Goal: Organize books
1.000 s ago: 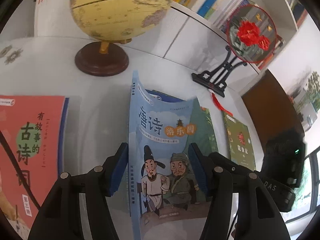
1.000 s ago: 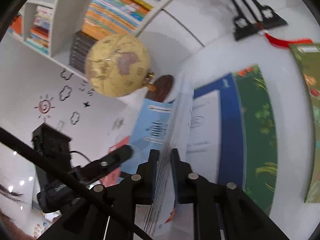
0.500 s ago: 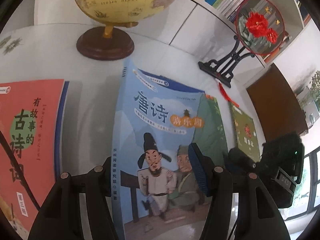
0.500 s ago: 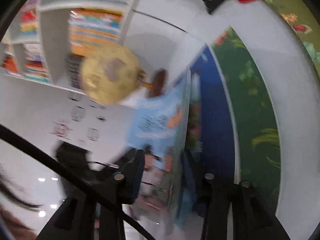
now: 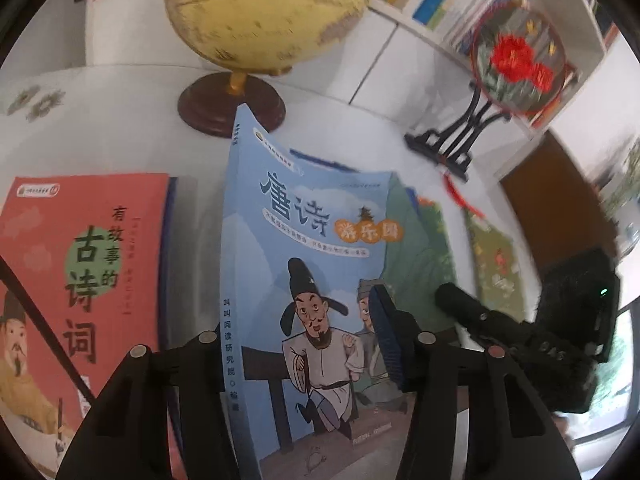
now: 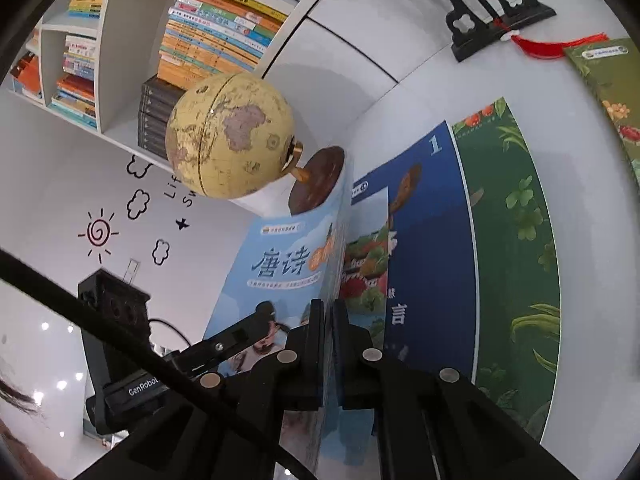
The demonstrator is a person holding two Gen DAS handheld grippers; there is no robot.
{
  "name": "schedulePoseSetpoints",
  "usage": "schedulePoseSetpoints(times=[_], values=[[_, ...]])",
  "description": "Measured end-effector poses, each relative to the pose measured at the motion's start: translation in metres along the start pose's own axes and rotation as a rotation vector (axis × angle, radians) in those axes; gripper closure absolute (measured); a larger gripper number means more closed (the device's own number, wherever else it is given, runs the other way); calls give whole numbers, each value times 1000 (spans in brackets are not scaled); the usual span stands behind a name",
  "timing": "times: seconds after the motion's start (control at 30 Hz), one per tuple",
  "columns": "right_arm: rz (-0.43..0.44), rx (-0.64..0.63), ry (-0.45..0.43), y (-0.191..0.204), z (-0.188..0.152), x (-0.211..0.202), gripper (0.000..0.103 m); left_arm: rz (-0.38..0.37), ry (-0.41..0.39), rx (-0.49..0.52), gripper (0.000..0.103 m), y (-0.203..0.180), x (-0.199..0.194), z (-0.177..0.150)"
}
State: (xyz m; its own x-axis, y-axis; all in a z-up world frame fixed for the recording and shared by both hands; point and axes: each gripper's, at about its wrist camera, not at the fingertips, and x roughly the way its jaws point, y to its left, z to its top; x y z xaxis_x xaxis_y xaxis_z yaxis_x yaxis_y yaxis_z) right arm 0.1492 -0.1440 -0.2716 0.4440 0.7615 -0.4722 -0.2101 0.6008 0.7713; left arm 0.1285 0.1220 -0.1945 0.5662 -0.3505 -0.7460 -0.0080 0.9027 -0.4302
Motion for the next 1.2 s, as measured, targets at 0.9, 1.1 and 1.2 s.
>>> schedulePoseSetpoints(times=[0.9, 1.1, 1.2], values=[[139, -159, 80, 157, -45, 74, 98, 22, -41, -150, 54, 138, -105, -17], [74, -133, 141, 149, -73, 105, 98, 72, 19, -164, 54, 162, -99, -29], [55, -121, 152, 144, -79, 113, 98, 80, 27, -178, 47, 171, -101, -34]])
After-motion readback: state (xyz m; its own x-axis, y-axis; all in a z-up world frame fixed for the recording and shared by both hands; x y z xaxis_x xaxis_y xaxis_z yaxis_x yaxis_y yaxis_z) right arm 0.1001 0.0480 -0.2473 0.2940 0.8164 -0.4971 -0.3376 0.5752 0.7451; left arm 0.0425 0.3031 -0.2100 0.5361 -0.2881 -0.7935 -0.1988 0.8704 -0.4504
